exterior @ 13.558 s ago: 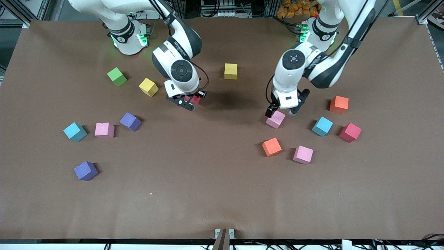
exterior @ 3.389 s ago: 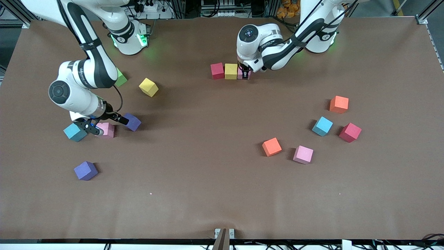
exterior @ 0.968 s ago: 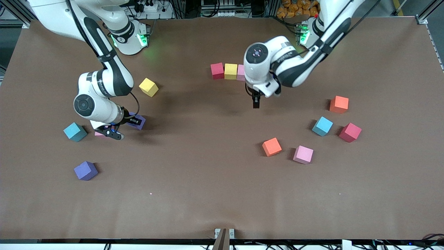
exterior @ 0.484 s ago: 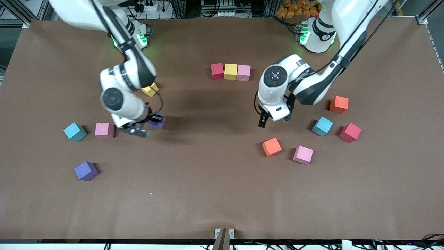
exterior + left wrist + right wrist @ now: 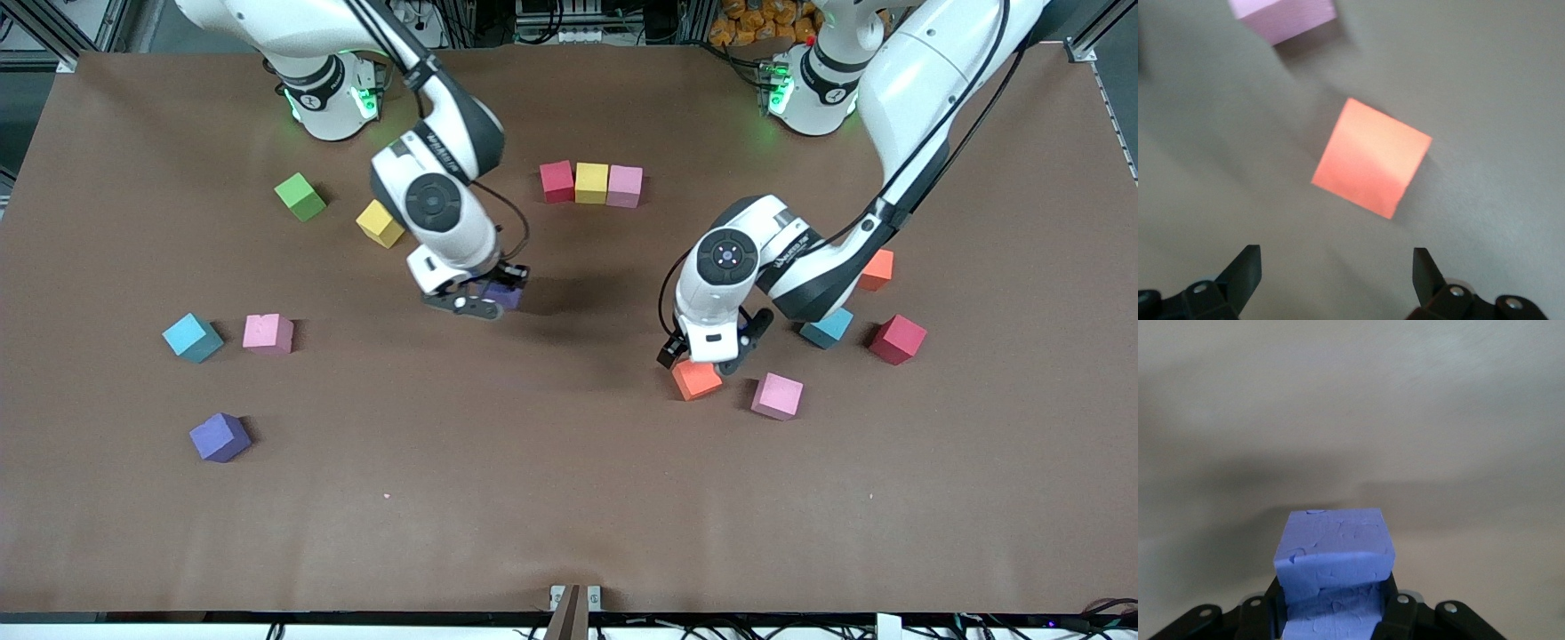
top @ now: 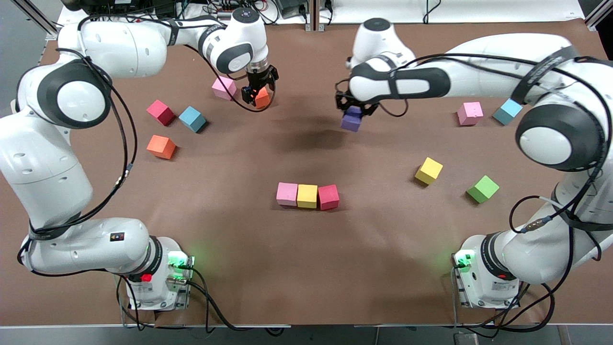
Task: Form number 2 with 11 blocks
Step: 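Carry the blue cube toward the row while the left gripper reaches the orange cube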
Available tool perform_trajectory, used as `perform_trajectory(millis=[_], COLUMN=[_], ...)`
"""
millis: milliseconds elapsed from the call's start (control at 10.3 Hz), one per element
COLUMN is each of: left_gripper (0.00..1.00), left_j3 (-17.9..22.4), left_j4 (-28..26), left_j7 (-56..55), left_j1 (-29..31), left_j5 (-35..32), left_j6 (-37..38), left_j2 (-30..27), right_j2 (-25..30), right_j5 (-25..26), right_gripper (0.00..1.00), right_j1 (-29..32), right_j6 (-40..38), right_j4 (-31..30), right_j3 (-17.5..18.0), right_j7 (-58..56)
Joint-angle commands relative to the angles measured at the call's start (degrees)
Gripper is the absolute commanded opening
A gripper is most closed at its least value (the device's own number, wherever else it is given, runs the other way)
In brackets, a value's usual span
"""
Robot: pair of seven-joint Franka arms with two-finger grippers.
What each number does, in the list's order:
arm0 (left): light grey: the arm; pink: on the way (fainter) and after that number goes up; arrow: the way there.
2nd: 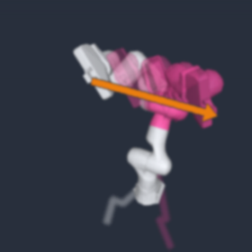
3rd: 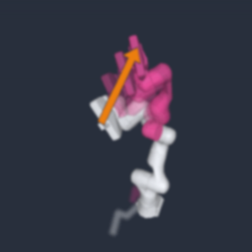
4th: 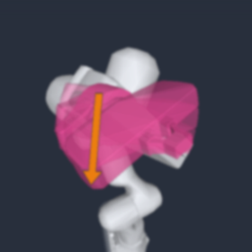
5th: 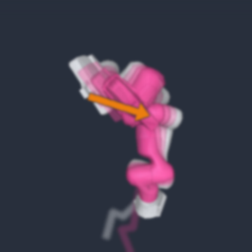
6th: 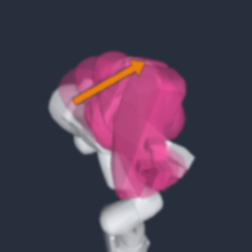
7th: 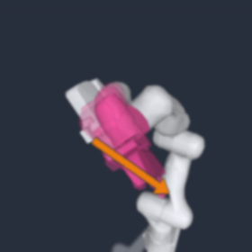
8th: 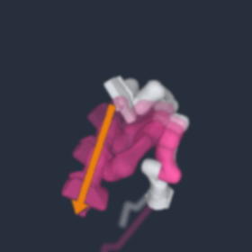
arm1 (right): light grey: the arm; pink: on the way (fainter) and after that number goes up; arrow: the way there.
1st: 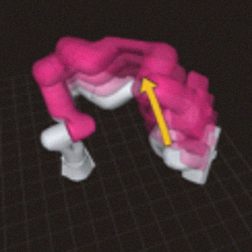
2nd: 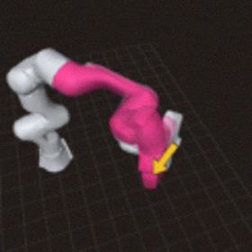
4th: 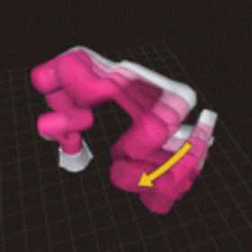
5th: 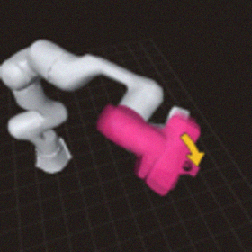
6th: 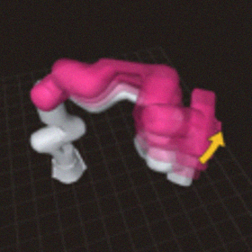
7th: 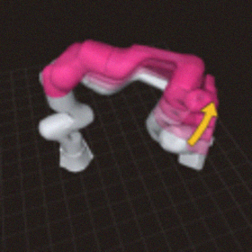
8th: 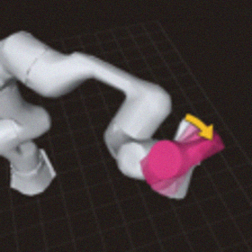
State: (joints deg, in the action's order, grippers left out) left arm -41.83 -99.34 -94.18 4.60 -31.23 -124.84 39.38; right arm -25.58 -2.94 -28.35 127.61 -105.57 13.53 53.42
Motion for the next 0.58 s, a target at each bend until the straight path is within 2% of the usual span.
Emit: perform_trajectory(millis=[0, 194, 484], left_gripper=[1.0, 1.0, 1.0], left_j3=[0.34, 2.01, 3.59], left_j4=[1.52, 1.61, 3.53], left_j7=[7.32, 13.46, 19.38], left_j1=[-0.65, -0.65, -0.73], left_j5=[-1.38, -1.38, -1.12], left_j6=[1.36, 1.36, 1.36], left_j2=[0.26, 0.26, 1.4], right_j2=[-8.41, -12.28, -14.49], right_j5=[4.5, 8.37, 8.74], right_gripper=[0.11, 0.11, 0.09], right_j1=[-6.25, -10.21, -14.35], right_j6=[-0.96, -0.96, -0.87], right_j4=[11.05, 15.02, 16.71], right_j3=[0.0, 0.09, 0.09], right_j7=[9.38, 11.62, 11.18])
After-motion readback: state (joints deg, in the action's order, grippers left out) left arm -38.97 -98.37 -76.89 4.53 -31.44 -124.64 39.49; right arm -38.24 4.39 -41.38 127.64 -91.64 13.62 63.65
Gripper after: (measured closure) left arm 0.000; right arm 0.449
